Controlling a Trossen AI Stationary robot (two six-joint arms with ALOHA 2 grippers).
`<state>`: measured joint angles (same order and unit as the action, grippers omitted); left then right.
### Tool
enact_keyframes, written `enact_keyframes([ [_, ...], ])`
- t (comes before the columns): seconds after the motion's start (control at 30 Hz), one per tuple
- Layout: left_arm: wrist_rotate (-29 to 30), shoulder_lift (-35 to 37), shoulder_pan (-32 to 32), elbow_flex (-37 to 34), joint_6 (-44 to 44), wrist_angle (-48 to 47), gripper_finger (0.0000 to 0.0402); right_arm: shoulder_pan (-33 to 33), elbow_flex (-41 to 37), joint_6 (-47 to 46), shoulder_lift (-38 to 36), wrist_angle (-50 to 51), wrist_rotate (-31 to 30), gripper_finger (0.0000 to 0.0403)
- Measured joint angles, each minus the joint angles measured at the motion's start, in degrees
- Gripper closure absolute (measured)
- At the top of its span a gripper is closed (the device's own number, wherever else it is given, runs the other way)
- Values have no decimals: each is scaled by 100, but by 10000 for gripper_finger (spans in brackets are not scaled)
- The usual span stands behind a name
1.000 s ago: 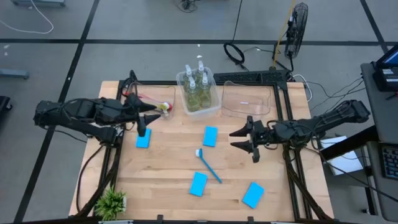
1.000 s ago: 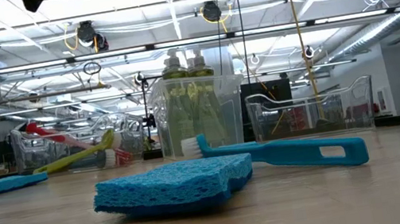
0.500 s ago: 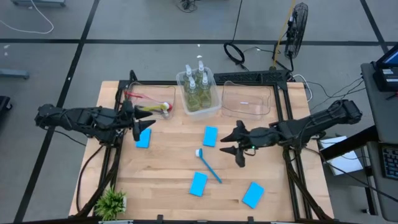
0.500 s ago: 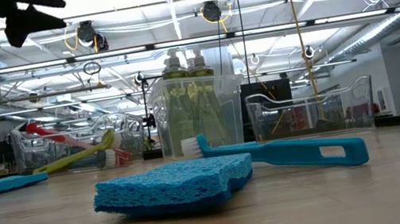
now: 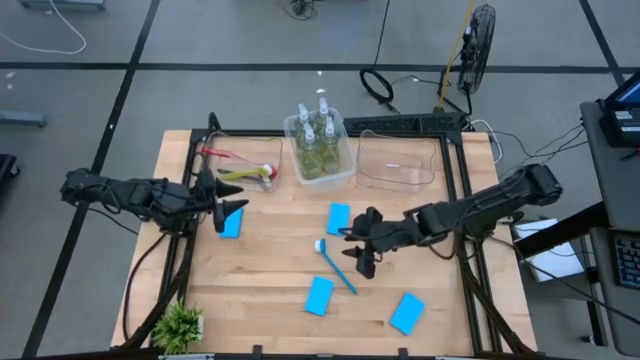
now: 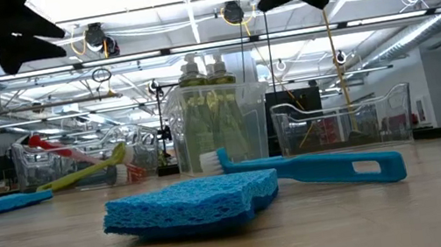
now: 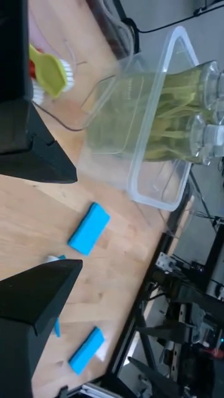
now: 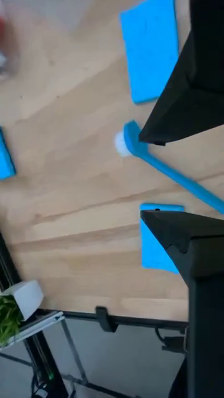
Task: Pick & Place Kitchen Sink Supplies
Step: Put the blue dish brush into the left transparent bin
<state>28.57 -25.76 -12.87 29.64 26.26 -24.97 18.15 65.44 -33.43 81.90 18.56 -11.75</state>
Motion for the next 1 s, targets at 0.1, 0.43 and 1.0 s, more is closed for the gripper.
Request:
enact_keyframes([
  [0.1,-2,77,-12,-121,3,-5,188,37,136,-140,304,36,152,232],
  [0.43,-2,307,-12,-191,-62,-341,188,144,899,-516,1385,648,503,232],
  [1.0,-308,378,-12,-191,-411,-397,188,160,1127,-988,2312,724,901,232],
])
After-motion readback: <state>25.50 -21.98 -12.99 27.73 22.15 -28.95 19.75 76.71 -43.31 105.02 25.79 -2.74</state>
